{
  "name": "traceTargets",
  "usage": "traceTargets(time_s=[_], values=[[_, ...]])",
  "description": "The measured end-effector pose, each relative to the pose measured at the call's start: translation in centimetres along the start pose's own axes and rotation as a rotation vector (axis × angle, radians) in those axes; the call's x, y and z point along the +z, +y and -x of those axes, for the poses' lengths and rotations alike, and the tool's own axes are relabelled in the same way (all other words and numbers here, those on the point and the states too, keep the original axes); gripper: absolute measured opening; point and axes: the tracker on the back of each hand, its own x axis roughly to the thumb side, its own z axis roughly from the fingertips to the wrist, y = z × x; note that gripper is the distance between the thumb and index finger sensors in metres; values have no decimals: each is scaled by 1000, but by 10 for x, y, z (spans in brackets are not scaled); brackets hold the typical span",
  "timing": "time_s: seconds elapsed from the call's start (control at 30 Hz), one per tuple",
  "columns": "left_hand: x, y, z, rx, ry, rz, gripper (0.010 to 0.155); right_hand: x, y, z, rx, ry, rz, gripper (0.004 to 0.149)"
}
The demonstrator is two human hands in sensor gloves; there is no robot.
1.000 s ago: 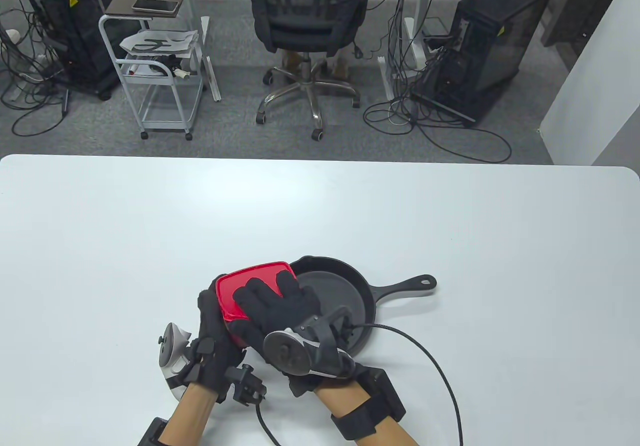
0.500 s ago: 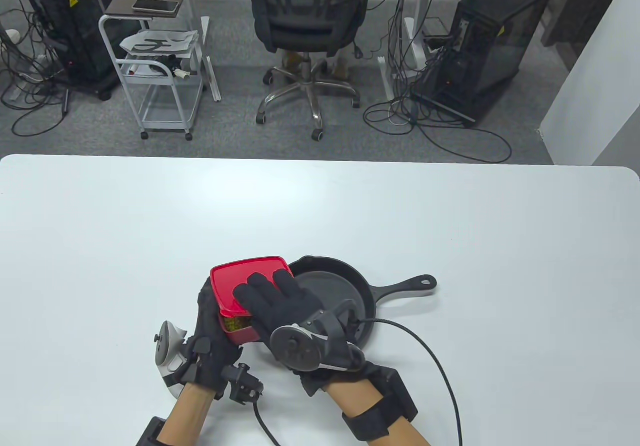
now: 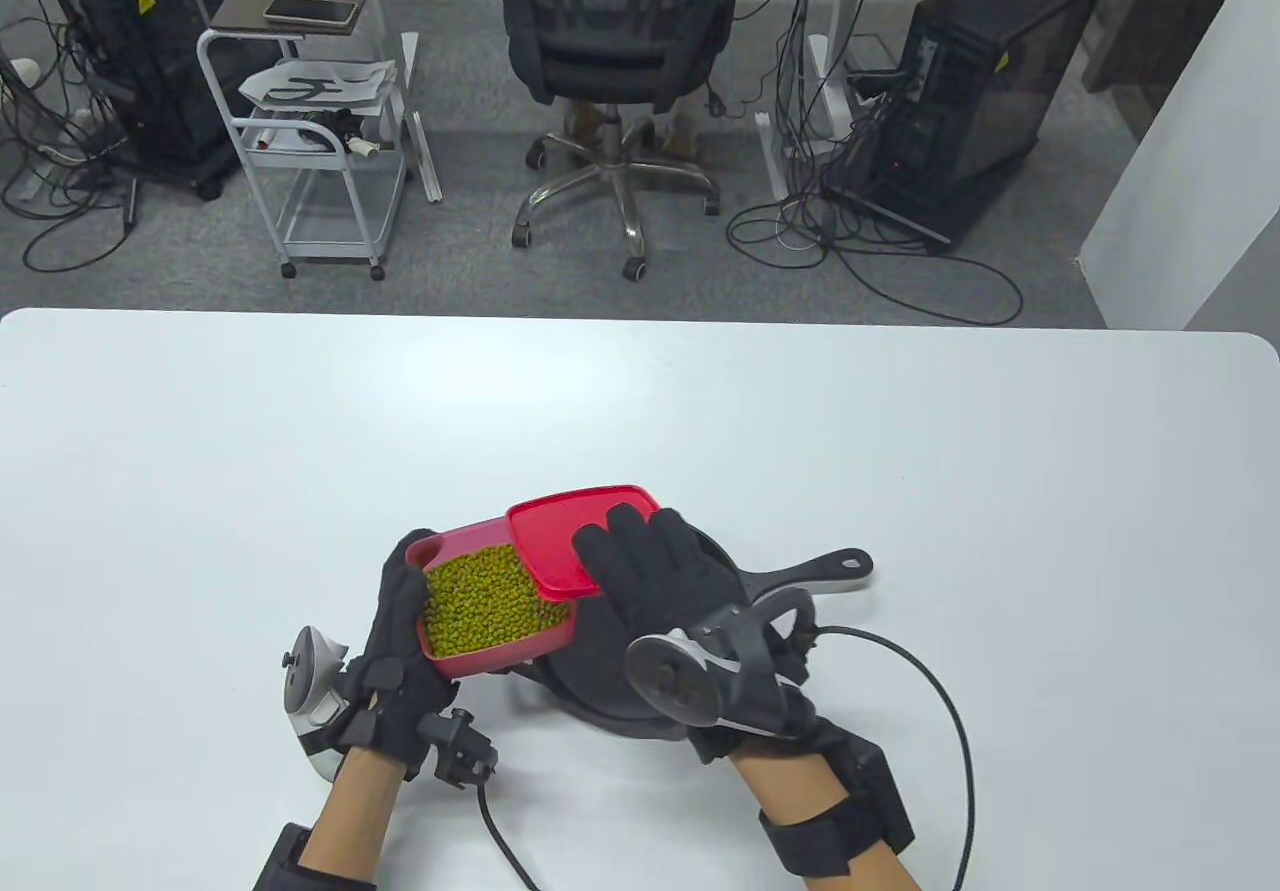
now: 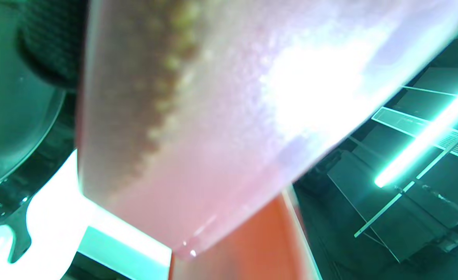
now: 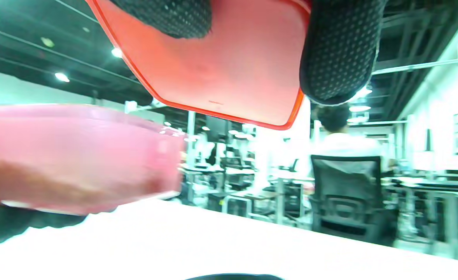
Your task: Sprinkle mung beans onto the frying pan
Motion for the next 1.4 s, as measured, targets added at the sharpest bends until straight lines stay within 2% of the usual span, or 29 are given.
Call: traceTargets(time_s=[0.17, 0.2, 0.23, 0.37, 0.4, 0.53, 0.7, 0.77, 0.9, 1.03, 1.1, 1.17, 1.2, 1.4], values=[[-2, 2, -2, 10, 2, 1, 70, 32, -7, 71, 125, 183, -42, 51], [-3, 3, -3, 4, 5, 9, 70, 43, -7, 94, 169, 252, -63, 51], [-3, 3, -3, 3, 4, 10, 70, 47, -7, 102, 181, 278, -74, 51], [-4, 4, -4, -4, 0, -1, 70, 84, 10, 163, 285, 451, -209, 50], [-4, 5, -4, -7, 3, -4, 70, 88, 14, 168, 294, 465, -232, 50], [-5, 9, -3, -6, 25, -5, 70, 119, 42, 198, 372, 535, -438, 50], [-6, 11, -3, -24, 36, -9, 70, 144, 67, 211, 293, 588, -598, 51], [-5, 10, -3, -29, 38, -7, 70, 149, 72, 208, 244, 596, -621, 56], [-5, 9, -4, -50, 35, -7, 70, 149, 77, 197, 367, 516, -709, 60], [-4, 10, -3, -51, 42, -6, 70, 147, 82, 192, 380, 500, -746, 63], [-4, 10, -3, -58, 46, 3, 72, 147, 86, 192, 361, 506, -778, 67], [-5, 10, -2, -59, 55, 7, 72, 148, 90, 191, 320, 529, -826, 63], [-6, 10, -2, -63, 59, 8, 72, 148, 90, 191, 325, 532, -805, 62], [-6, 9, -2, -72, 67, 6, 72, 139, 81, 195, 287, 572, -849, 61]])
